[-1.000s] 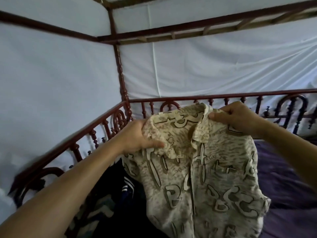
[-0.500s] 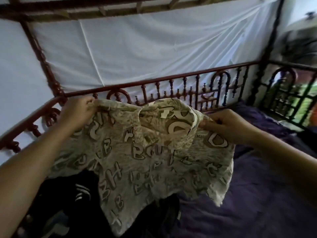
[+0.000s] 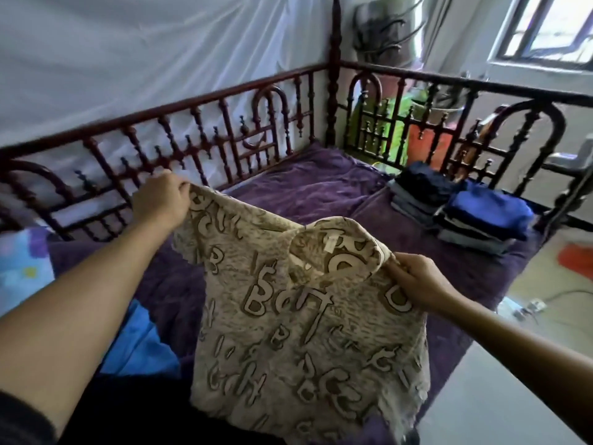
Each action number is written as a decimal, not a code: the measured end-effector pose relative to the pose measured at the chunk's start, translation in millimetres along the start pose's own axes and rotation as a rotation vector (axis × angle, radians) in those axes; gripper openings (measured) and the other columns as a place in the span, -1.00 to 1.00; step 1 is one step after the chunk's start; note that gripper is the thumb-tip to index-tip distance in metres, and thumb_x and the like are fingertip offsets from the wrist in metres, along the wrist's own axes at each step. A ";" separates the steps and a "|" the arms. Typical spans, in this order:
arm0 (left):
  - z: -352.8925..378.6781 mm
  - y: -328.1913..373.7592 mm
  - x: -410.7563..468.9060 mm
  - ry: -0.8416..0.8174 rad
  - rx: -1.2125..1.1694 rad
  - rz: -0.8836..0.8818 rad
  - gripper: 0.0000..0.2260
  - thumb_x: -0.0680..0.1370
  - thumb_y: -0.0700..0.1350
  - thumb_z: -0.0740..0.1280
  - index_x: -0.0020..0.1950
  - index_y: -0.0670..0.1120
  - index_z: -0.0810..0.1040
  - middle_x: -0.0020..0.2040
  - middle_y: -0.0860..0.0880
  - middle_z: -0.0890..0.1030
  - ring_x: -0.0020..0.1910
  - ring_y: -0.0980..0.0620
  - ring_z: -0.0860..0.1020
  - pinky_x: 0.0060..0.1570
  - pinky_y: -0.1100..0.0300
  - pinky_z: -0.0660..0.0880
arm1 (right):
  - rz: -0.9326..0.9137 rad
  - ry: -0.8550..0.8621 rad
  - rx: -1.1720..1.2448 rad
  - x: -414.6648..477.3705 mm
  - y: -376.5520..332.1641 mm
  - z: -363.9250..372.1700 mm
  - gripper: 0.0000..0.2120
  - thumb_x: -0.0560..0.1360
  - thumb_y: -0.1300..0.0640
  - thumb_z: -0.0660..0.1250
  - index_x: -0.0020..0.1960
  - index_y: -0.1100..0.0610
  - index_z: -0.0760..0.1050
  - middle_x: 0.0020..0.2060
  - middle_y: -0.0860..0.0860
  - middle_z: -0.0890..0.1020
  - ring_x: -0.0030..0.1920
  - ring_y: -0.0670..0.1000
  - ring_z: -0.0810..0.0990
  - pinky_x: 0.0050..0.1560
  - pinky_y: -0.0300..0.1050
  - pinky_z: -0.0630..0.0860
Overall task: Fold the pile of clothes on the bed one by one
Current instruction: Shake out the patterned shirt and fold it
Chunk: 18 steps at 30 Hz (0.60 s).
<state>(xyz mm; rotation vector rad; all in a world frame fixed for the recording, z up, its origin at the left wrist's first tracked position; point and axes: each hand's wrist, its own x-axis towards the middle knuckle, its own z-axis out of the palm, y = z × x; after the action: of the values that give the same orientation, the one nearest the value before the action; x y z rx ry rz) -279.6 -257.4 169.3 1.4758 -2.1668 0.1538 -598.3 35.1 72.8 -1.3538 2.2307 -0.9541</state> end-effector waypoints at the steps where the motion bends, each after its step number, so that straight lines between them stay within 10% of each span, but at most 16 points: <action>1: 21.3 22.3 5.5 -0.039 -0.009 0.018 -0.78 0.60 -0.08 0.21 0.03 -0.11 0.63 0.01 -0.22 0.59 -0.04 -0.29 0.55 -0.18 -0.02 0.44 | 0.052 0.028 -0.002 4.3 26.2 -1.3 -0.59 0.56 -0.12 0.23 -0.24 0.20 0.49 -0.36 0.09 0.61 -0.33 -0.03 0.50 -0.24 0.04 0.52; 18: 436.4 359.4 60.0 -0.460 -0.060 -0.096 -0.80 0.58 -0.03 0.23 0.04 -0.02 0.64 -0.01 -0.22 0.63 -0.01 -0.28 0.56 -0.20 0.04 0.35 | 0.652 -0.079 -0.229 243.6 450.4 -10.9 -0.67 0.55 -0.12 0.14 -0.18 0.12 0.45 -0.11 0.17 0.62 -0.05 0.24 0.54 -0.12 0.03 0.43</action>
<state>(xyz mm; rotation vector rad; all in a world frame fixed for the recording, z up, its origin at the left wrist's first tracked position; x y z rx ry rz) -769.0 -323.1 -112.4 1.7039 -2.4146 -0.3125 -1006.6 -34.4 -228.4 -0.6296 2.5165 -0.4150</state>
